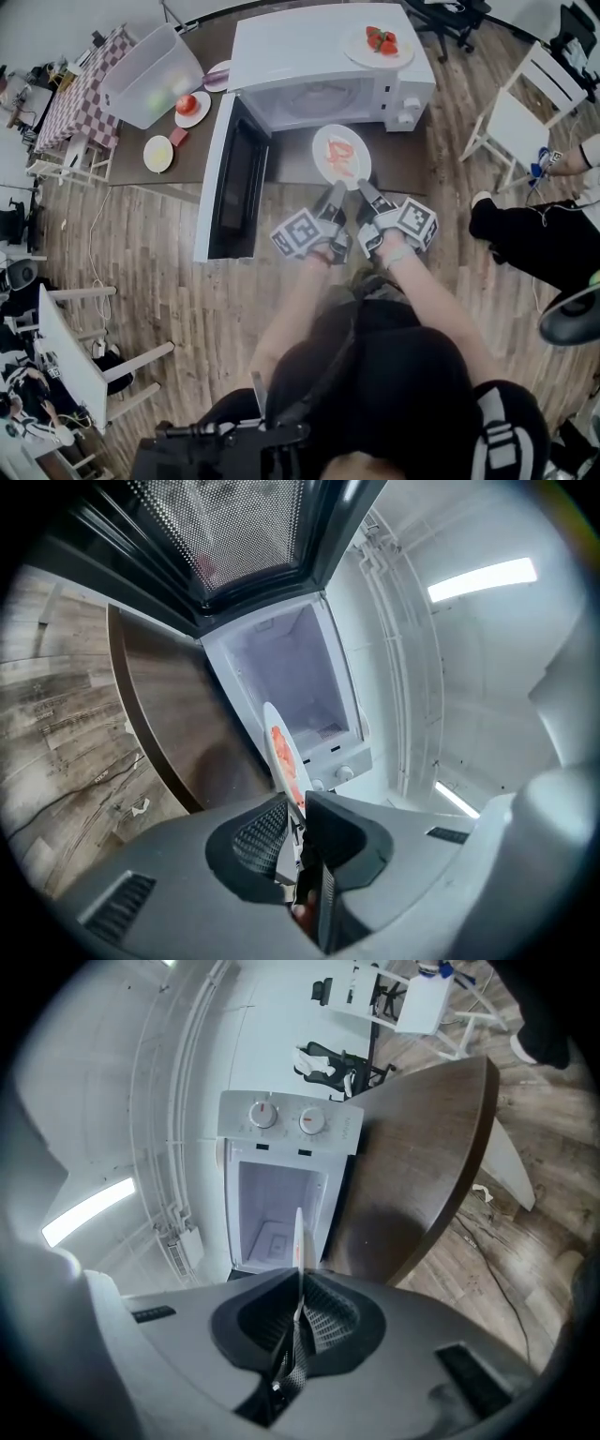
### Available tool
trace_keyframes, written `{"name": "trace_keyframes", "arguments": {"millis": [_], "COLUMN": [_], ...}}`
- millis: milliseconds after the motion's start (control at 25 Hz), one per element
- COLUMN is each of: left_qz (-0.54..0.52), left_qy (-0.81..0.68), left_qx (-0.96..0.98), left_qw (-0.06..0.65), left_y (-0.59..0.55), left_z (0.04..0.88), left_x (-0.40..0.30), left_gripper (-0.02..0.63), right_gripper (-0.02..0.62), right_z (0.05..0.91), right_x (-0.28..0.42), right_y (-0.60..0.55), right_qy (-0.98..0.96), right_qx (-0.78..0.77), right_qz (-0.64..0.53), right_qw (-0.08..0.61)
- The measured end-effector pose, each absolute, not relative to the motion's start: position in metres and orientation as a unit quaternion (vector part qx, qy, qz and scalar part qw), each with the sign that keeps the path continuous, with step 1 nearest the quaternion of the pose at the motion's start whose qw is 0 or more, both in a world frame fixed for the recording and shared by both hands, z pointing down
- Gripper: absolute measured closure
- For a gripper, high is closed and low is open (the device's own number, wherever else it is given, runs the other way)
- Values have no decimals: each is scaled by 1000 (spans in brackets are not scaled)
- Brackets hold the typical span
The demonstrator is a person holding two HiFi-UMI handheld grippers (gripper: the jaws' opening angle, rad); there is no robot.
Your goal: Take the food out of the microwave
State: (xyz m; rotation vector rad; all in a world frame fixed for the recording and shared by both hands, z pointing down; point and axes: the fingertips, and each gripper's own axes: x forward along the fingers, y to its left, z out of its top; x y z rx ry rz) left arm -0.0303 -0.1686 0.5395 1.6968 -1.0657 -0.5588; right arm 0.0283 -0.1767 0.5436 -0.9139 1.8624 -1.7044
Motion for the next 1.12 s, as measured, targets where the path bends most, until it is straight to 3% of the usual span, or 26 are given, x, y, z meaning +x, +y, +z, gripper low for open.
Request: {"name": "trace_keyframes", "arguments": {"millis": [1120], "left_qz": [-203], "left_qy": [-424], "left_qx": [712], "left_qw": [521], "left_y": [-116], "left_z": [536], "left_x": [-27], "left_gripper": [546], "right_gripper": [577], "right_z": [541], "right_x": [31], "right_y": [-120], "right_qy": [652], "right_qx": [-346], "right_qz": [-629], "right_qw": [244]}}
